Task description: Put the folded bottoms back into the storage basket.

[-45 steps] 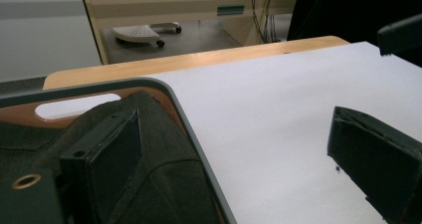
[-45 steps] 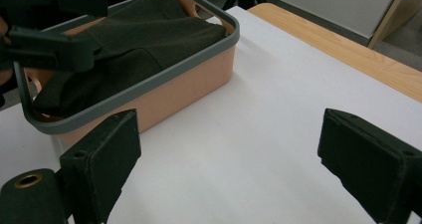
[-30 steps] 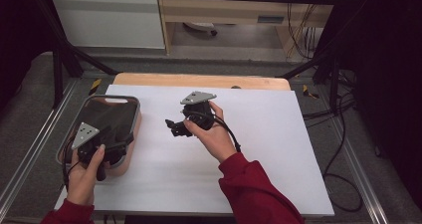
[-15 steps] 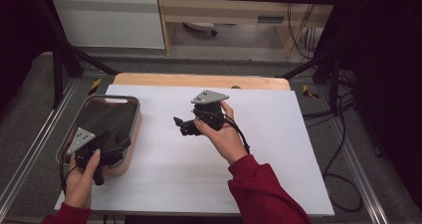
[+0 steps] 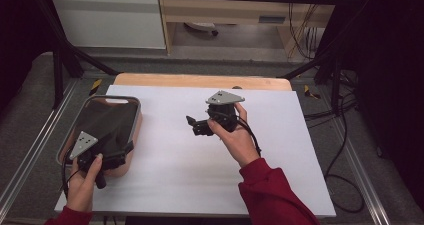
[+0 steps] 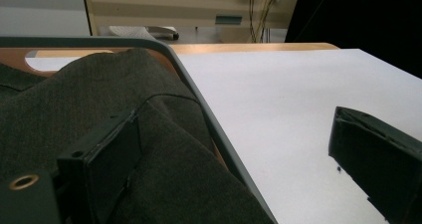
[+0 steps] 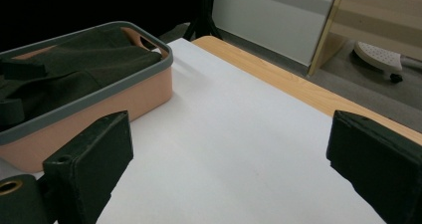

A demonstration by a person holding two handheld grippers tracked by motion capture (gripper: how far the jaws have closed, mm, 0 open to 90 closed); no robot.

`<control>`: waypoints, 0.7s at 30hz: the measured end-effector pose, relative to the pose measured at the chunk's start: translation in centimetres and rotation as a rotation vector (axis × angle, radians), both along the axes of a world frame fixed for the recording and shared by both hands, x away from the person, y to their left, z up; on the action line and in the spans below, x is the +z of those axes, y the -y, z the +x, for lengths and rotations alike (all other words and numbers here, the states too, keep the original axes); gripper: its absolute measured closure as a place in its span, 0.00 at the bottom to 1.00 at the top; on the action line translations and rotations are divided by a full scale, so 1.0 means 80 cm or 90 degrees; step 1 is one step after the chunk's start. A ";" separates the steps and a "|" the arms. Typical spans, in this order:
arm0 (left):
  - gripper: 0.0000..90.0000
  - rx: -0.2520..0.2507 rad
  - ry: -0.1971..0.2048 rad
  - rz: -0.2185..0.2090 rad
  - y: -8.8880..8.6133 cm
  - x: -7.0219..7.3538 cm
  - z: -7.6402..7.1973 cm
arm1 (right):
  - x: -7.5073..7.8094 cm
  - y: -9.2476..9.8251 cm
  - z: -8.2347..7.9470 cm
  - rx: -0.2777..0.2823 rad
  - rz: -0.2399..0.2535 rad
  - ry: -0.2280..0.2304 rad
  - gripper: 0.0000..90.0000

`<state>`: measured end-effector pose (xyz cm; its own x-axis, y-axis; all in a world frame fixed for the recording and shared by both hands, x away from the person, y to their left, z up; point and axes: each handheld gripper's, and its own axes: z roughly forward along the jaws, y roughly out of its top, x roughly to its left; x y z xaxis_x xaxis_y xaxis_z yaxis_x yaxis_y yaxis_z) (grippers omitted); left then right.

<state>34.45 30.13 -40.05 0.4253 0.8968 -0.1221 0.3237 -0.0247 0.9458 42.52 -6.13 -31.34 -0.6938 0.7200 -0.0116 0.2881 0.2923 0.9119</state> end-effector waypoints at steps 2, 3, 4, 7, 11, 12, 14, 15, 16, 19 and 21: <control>0.07 0.001 0.001 0.004 0.001 0.000 0.000 | 0.001 0.007 -0.001 0.000 0.003 0.000 0.04; 0.07 0.002 0.002 0.004 0.001 0.000 0.000 | 0.001 0.011 0.000 -0.001 0.005 0.000 0.04; 0.07 0.001 0.003 0.003 0.001 0.000 0.000 | 0.002 0.015 0.000 -0.004 0.007 0.001 0.04; 0.07 0.002 0.006 -0.001 0.002 0.002 -0.001 | 0.004 0.025 0.001 -0.010 0.010 0.005 0.04; 0.07 0.007 0.014 -0.005 0.005 0.003 -0.003 | 0.007 0.040 0.001 -0.024 0.024 0.006 0.04; 0.07 0.006 0.015 -0.003 0.005 0.003 -0.003 | 0.007 0.043 0.002 -0.027 0.026 0.006 0.04; 0.07 0.006 0.017 -0.002 0.004 0.004 -0.003 | 0.008 0.050 0.002 -0.033 0.030 0.007 0.04; 0.07 0.007 0.017 -0.002 0.004 0.004 -0.003 | 0.008 0.053 0.002 -0.036 0.030 0.007 0.04; 0.07 0.009 0.019 -0.004 0.003 0.004 -0.003 | 0.008 0.056 0.002 -0.039 0.032 0.006 0.04; 0.07 0.013 0.022 -0.005 0.001 0.005 -0.003 | 0.007 0.064 0.002 -0.047 0.032 0.001 0.04; 0.07 0.015 0.021 -0.008 0.001 0.004 -0.003 | 0.007 0.069 0.002 -0.051 0.032 -0.002 0.04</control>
<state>34.24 30.09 -39.70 0.4084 0.9050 -0.1189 0.2924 -0.0063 0.9563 42.67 -11.63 -30.80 -0.6340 0.7728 0.0271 0.3110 0.2228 0.9239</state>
